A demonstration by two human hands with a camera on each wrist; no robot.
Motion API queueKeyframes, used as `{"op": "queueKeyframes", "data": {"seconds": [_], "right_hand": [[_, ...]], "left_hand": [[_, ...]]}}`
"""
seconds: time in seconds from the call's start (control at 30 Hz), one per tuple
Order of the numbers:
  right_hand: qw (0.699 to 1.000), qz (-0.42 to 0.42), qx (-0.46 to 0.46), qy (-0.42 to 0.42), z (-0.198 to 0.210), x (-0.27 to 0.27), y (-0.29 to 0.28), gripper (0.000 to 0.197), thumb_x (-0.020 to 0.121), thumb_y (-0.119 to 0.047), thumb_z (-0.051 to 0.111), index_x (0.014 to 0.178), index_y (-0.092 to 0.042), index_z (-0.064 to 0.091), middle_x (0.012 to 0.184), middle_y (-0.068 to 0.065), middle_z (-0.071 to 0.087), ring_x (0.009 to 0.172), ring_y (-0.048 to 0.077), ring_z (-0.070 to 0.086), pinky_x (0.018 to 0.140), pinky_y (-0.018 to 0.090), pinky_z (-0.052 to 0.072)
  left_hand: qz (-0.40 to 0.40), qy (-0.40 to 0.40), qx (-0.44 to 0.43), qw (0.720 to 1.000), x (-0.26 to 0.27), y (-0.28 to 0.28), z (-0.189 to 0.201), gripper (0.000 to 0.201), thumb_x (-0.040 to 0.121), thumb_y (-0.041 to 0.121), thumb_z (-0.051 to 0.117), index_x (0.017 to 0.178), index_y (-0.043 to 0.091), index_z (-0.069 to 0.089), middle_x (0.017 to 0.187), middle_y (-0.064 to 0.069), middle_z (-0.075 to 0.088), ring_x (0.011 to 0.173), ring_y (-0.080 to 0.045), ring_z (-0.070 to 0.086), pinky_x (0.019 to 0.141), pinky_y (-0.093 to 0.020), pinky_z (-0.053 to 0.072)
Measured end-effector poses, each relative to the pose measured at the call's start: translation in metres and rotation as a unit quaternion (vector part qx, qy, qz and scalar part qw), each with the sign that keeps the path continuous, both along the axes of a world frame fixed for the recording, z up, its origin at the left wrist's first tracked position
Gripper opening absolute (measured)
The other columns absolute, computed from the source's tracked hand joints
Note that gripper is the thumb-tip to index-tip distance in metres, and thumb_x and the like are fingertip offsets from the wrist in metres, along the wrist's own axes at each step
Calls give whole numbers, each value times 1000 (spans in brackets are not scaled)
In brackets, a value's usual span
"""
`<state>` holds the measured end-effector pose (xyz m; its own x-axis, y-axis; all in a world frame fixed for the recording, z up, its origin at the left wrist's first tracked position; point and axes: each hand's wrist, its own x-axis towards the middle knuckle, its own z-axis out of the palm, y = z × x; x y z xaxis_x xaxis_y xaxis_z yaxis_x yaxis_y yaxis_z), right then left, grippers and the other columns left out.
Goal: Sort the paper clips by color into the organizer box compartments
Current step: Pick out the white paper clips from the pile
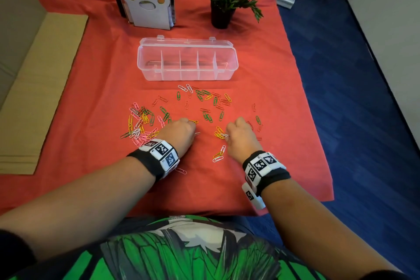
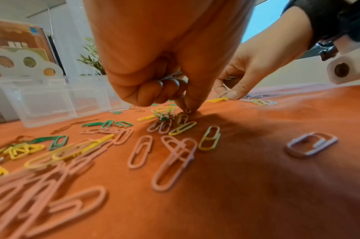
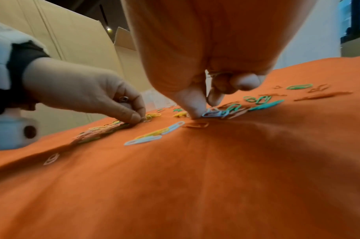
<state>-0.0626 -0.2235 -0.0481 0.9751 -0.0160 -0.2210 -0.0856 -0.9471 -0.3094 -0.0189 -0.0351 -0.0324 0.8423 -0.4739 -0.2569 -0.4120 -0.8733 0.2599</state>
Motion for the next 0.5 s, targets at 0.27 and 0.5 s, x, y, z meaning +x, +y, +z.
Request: {"op": "queueKeyframes", "data": {"seconds": [0.27,0.5], "right_hand": [[933,-188,299,69,23,13,-7,22,85,-11,62,67,-22,54,60,-3,53,55,12,48,54,23,37],[674,-319,656,117,46,12,-15,21,85,-5,45,82,-12,64,58,-4,50,46,6,37,43,17,28]], "left_hand": [[275,253,-317,872,11,-3,16,18,88,14,49,70,15,53,64,-3,51,56,-18,45,53,-26,34],[372,498,-503,601,14,2,39,25,77,15,35,68,13,58,55,1,59,44,-11,52,45,-17,42]]}}
